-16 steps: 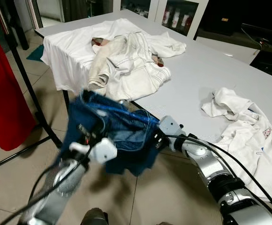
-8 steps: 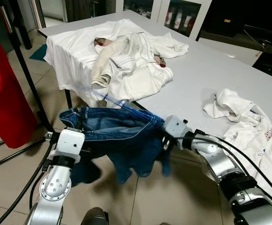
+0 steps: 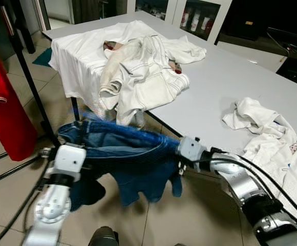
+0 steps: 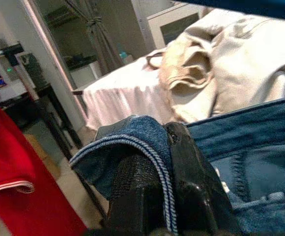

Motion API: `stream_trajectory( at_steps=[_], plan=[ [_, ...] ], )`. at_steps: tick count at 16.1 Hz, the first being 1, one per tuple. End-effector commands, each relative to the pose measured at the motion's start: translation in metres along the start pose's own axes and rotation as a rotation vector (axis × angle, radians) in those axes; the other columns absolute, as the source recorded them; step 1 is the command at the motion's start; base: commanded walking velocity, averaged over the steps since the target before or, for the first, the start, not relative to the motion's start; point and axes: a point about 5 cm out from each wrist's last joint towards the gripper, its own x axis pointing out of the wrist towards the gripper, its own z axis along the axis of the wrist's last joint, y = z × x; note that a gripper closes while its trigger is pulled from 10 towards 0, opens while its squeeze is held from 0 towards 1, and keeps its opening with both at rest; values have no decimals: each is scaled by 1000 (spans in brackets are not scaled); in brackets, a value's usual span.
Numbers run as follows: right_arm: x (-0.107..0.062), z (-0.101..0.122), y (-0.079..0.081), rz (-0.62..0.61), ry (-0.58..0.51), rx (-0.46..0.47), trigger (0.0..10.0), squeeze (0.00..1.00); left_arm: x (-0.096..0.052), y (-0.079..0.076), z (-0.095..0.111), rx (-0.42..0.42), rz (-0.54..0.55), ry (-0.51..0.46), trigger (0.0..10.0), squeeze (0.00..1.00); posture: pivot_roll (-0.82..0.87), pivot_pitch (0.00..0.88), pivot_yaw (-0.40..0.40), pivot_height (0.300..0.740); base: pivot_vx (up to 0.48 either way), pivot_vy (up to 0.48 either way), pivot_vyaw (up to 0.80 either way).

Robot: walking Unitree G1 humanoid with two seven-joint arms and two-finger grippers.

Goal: Hang hanger

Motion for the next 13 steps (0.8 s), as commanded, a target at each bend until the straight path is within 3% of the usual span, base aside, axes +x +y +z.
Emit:
stream_trajectory(
  at_steps=[1, 5, 9, 13],
  plan=[
    [-12, -8, -2, 40, 53, -41, 0, 0, 4, 9, 5, 33, 11, -46, 0, 0, 231, 20, -117, 710, 0, 0, 0],
    [-11, -14, -8, 12, 136, -49, 0, 0, 8, 7, 15, 75, -41, -126, 0, 0, 231, 18, -119, 710, 0, 0, 0],
    [-10, -21, -9, -17, 220, -11, 0, 0, 5, -5, 20, 124, -110, -174, 0, 0, 231, 18, -119, 710, 0, 0, 0],
    [-19, -33, -7, 38, 304, -23, 0, 0, 7, 5, 17, 167, -92, -172, 0, 0, 234, 19, -120, 710, 0, 0, 0]
  ],
)
